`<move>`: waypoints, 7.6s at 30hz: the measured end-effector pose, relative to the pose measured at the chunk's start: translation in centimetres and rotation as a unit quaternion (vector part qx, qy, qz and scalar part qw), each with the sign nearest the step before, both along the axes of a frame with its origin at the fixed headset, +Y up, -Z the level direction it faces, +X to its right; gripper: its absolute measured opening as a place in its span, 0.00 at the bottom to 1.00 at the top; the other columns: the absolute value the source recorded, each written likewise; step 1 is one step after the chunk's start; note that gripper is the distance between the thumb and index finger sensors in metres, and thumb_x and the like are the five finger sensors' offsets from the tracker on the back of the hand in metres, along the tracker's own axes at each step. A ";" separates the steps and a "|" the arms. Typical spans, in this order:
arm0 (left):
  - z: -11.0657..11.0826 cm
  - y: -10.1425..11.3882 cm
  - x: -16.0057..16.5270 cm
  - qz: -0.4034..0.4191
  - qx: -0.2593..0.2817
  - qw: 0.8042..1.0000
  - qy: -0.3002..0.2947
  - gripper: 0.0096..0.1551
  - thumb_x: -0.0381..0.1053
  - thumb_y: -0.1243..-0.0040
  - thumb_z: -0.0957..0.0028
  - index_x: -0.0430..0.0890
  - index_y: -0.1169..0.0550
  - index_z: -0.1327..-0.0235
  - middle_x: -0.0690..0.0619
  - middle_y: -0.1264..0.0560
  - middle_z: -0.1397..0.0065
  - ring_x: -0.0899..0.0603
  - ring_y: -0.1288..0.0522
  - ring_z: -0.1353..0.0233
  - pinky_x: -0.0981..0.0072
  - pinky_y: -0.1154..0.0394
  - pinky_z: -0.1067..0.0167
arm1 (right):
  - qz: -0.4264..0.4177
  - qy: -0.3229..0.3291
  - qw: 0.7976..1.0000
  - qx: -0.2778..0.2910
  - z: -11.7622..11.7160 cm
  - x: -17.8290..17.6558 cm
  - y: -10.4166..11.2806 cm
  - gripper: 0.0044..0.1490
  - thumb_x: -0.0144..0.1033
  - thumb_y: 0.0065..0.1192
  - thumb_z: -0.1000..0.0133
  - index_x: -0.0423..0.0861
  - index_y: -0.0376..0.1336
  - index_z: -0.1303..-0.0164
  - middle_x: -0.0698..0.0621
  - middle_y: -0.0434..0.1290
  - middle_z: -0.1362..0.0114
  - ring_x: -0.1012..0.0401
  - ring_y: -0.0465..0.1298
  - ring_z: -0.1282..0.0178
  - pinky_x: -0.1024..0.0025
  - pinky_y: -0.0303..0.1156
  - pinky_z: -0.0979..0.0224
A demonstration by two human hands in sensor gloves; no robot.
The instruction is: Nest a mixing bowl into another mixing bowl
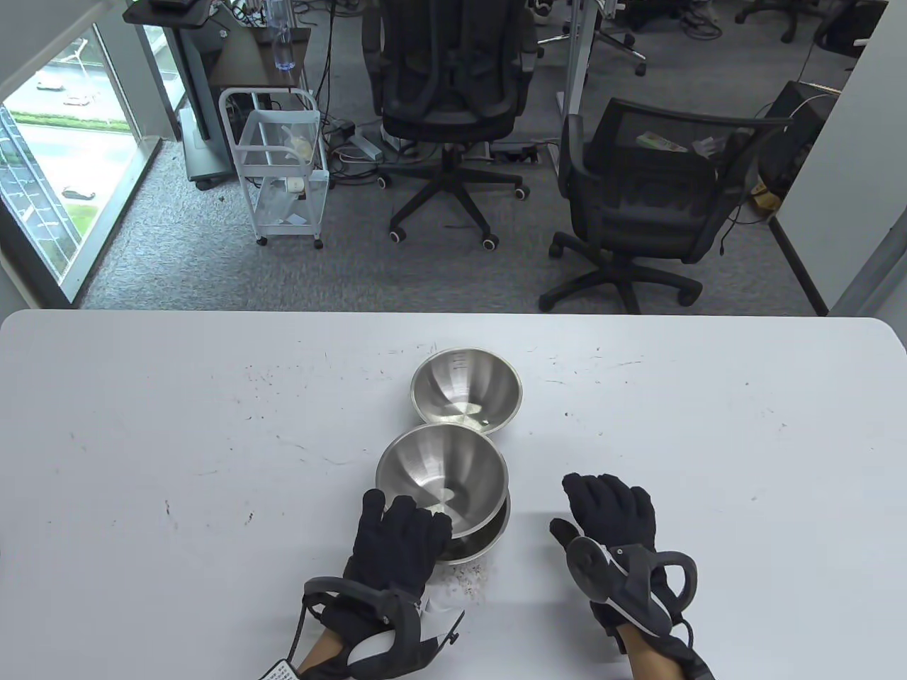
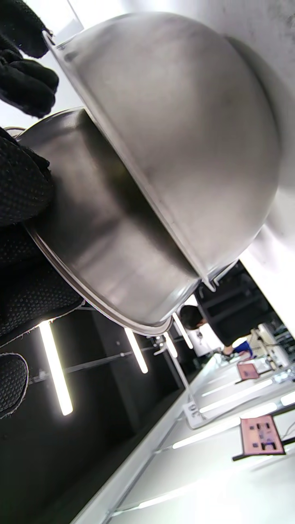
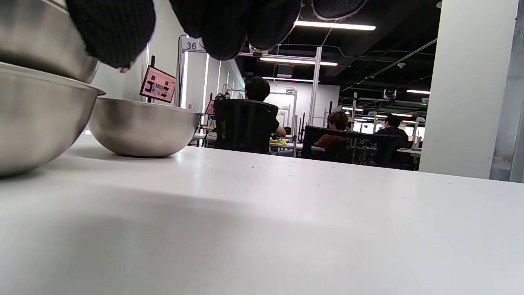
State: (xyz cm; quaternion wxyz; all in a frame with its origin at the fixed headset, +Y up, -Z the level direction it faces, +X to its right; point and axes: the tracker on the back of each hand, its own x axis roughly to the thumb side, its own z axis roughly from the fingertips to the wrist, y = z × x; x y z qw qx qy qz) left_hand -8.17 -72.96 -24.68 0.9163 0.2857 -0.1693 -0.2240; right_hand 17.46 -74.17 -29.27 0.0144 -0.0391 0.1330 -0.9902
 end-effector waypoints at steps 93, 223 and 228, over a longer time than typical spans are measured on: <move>-3.1 1.1 -13.6 0.170 -0.088 0.973 0.130 0.34 0.60 0.47 0.45 0.62 0.32 0.22 0.63 0.24 0.22 0.48 0.26 0.21 0.34 0.36 0.23 | 0.023 0.010 1.000 -0.015 -2.2 -2.7 1.8 0.43 0.56 0.70 0.51 0.57 0.62 0.24 0.56 0.72 0.23 0.55 0.75 0.26 0.47 0.66 0.23; -3.7 -0.4 -15.4 0.216 -0.144 0.958 0.119 0.36 0.64 0.45 0.46 0.61 0.32 0.21 0.62 0.23 0.23 0.47 0.26 0.21 0.35 0.35 0.23 | 0.256 0.210 0.942 -0.050 1.9 -13.0 2.6 0.18 0.47 0.64 0.45 0.75 0.75 0.49 0.66 0.84 0.33 0.62 0.82 0.33 0.49 0.67 0.23; -3.7 -0.4 -15.4 0.215 -0.146 0.958 0.120 0.36 0.64 0.45 0.46 0.61 0.32 0.21 0.63 0.23 0.23 0.47 0.26 0.21 0.35 0.35 0.23 | 0.257 0.215 0.941 -0.055 1.9 -13.0 2.5 0.19 0.48 0.62 0.45 0.76 0.75 0.49 0.67 0.84 0.33 0.62 0.82 0.32 0.48 0.66 0.22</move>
